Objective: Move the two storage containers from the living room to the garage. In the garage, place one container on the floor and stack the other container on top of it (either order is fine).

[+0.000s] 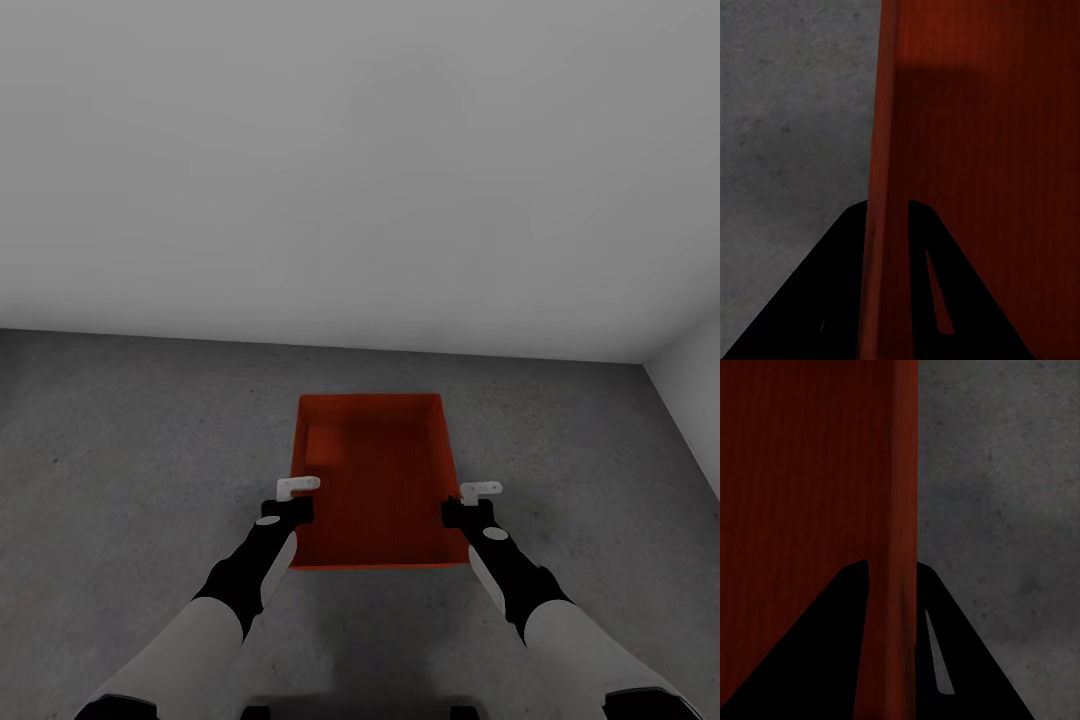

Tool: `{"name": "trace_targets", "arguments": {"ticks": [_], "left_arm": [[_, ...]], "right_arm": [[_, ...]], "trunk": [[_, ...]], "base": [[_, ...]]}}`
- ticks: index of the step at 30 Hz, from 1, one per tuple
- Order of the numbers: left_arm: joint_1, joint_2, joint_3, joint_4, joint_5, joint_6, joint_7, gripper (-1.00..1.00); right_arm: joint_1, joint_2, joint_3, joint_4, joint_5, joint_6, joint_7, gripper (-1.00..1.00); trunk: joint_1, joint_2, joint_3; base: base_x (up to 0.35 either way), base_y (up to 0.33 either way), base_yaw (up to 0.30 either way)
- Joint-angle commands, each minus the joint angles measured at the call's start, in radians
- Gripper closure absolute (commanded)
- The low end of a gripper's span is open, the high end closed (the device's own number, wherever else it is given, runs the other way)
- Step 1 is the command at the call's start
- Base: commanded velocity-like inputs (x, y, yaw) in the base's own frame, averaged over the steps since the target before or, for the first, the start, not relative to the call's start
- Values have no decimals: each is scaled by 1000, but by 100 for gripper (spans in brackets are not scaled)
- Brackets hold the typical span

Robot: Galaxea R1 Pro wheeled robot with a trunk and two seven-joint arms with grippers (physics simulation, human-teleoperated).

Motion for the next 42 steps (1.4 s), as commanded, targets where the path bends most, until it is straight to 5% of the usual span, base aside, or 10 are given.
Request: {"name": "trace_targets", "arguments": {"ticks": [1, 12, 42], "left_arm": [[-1, 0, -2, -65, 14, 4, 8, 100], [-1, 0, -2, -65, 13, 4, 8, 100], [-1, 0, -2, -65, 13, 4, 8, 100]], "right_arm": [[0, -1, -1, 1, 0, 2, -5, 100], [0, 0, -1, 1, 0, 2, -5, 100], [0, 0, -1, 1, 0, 2, -5, 100]], "trunk": [[0, 0, -1], [0, 0, -1], [115, -210, -95]], "base": [[0, 0, 0], [0, 0, 0], [0, 0, 0]]}}
